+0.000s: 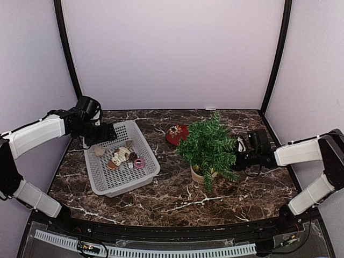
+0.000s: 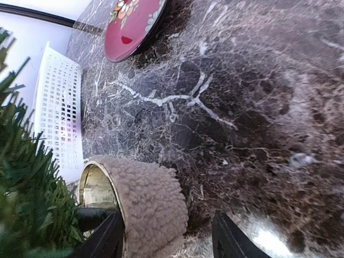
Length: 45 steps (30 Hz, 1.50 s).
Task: Decorate the small christmas tree
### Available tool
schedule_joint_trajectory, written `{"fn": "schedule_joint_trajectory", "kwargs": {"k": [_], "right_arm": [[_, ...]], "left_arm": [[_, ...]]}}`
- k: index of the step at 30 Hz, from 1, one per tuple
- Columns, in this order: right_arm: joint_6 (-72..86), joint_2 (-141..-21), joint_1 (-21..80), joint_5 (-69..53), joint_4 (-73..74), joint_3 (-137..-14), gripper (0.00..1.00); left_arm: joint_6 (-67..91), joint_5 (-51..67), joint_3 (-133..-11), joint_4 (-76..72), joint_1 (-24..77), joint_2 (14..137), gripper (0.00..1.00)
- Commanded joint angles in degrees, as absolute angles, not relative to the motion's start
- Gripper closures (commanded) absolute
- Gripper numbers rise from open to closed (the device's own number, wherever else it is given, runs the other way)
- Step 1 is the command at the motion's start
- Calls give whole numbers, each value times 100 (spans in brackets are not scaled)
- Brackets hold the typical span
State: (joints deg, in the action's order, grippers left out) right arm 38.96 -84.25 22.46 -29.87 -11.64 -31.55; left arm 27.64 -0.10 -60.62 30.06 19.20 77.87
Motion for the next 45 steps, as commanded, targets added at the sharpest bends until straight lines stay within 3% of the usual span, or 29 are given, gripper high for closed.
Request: {"fn": "schedule_joint_trajectory", "kwargs": {"k": [1, 8, 15, 24, 29, 34, 45], "right_arm": [[3437, -7795, 2109, -2360, -217, -3479, 40], [3167, -6839, 1414, -2333, 716, -3525, 29], [2971, -6333, 1310, -2189, 1243, -3918, 28], [2574, -5800, 1308, -2179, 1761, -4462, 27], [2451, -5724, 1306, -2283, 1841, -4561, 26], [2399, -5620, 1308, -2635, 1684, -4553, 26], [2341, -5418, 1310, -3116, 1499, -4748, 25]], "left_arm": [[2268, 434, -6411, 3036, 1881, 8180, 16], [1464, 1783, -6322, 2621, 1923, 8181, 17], [1528, 601, -7007, 2997, 1649, 8361, 19], [1340, 971, -7517, 2919, 819, 8672, 21], [1149, 1072, -7673, 2691, 785, 9023, 26], [493, 1258, -8208, 2811, 746, 9569, 44], [-287, 854, -8386, 2616, 737, 10054, 55]]}}
